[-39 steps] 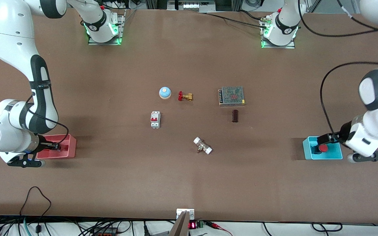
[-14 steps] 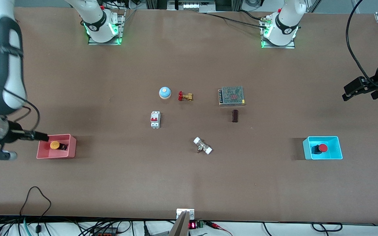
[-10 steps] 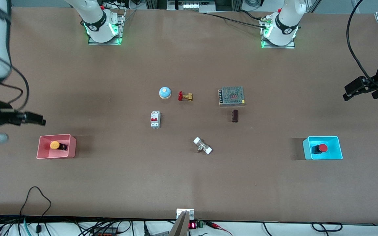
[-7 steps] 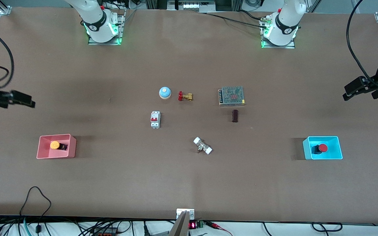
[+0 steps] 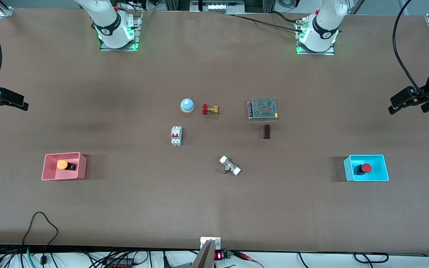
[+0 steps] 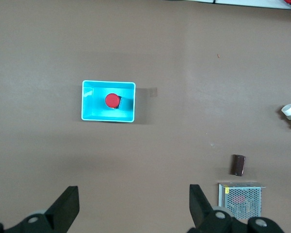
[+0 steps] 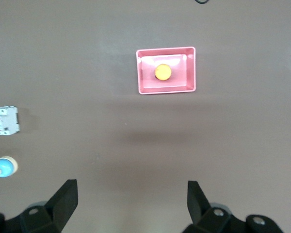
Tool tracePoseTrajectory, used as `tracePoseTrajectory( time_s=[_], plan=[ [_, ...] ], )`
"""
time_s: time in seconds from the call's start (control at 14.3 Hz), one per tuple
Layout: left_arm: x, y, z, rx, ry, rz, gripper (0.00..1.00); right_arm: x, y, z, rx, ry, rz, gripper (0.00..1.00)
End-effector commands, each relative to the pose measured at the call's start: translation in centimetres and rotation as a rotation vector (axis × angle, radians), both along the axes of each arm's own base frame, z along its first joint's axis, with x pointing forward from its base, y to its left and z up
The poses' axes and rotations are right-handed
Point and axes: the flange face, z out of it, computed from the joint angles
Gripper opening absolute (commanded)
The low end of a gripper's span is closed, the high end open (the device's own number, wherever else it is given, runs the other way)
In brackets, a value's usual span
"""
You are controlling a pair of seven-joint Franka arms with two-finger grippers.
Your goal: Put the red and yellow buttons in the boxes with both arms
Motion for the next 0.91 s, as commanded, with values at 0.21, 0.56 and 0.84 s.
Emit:
tracePoseTrajectory(
  time_s=[0.21,0.56,0.84],
  plan=[
    [-1.0,-0.1,0.4,-0.013,0.017,-0.019,1.0,-3.5,1.1,0.2,-0.008,-0.018,-0.015,1.0],
    [-0.9,-0.1,0.4,-0.013,0.017,-0.018,1.0,-4.7,1.2,1.1,-0.005,-0.008,-0.012,1.0],
    [-0.9,-0.2,0.4,-0.015,0.019,-0.01,0.76,-4.9,1.2,1.3,-0.004,-0.003,-0.013,1.0]
  ],
)
